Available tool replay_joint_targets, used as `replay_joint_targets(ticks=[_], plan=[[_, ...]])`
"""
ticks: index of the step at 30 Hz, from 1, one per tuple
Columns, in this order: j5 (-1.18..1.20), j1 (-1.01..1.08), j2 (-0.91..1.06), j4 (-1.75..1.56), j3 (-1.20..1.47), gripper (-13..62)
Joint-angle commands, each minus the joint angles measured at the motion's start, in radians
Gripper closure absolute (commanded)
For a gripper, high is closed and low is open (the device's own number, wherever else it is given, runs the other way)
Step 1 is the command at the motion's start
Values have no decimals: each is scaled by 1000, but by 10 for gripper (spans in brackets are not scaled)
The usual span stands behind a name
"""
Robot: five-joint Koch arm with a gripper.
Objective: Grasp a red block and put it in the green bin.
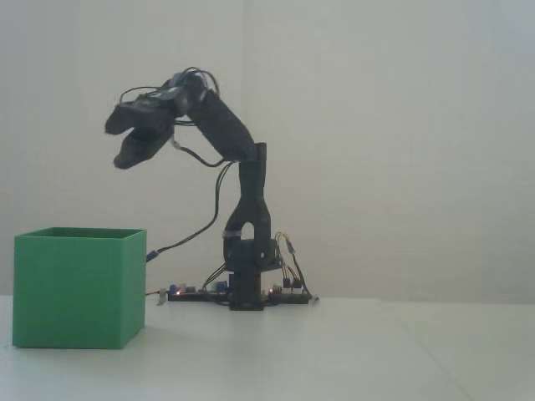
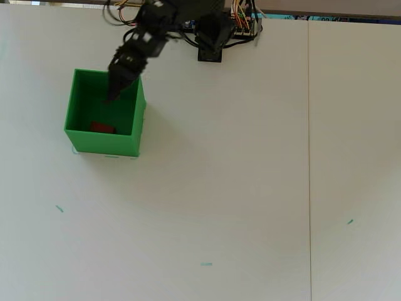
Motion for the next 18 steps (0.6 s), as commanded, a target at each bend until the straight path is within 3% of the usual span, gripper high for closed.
replay_joint_targets(ticks=[1,10,18], plan=[[58,-69,117,-54,8,166],[322,-373,407,-54,198,166],[344,-436,649,-118,545,165]])
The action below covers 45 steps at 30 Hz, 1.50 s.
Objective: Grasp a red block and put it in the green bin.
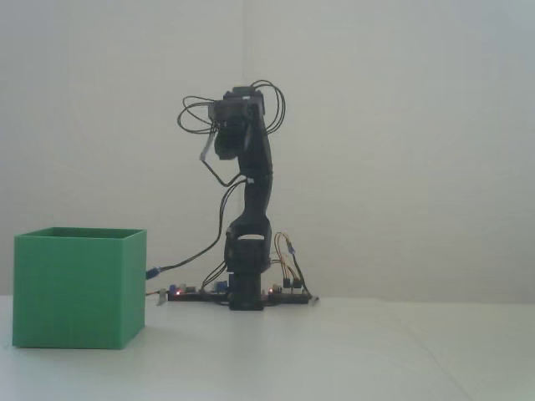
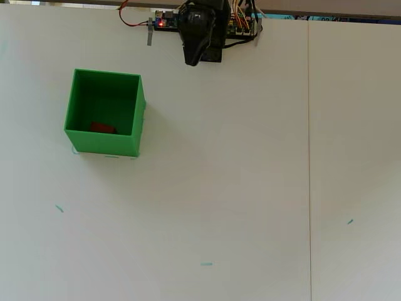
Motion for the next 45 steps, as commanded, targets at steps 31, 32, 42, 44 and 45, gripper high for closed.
replay_joint_targets(ticks=[31,32,42,44,45], plan=[[78,-34,97,-1095,1447,142],[78,-34,97,-1154,1488,142],[78,-64,92,-1307,1603,146],[78,-67,89,-1287,1603,148],[78,-72,87,-1250,1603,148]])
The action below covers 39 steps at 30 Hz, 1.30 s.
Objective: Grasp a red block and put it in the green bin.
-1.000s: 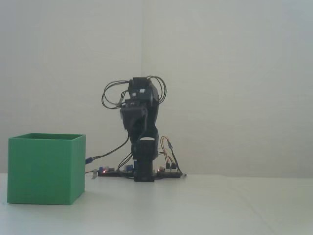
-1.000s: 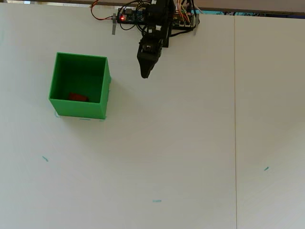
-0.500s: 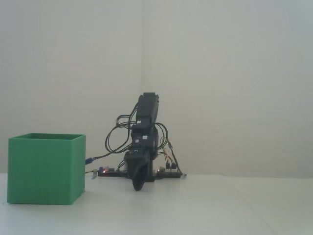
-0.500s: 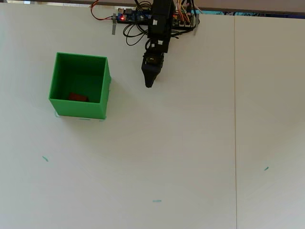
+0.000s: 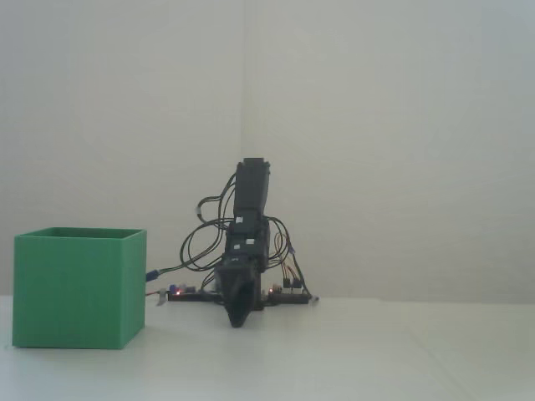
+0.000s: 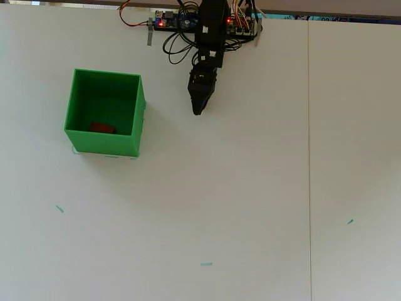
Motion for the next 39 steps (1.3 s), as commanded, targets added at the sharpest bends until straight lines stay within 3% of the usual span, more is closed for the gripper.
replay_joint_targets(ticks=[1,19,39], plan=[[-2,-18,86,66,61,148],[0,-135,81,95,61,149],[-2,-127,81,101,61,148]])
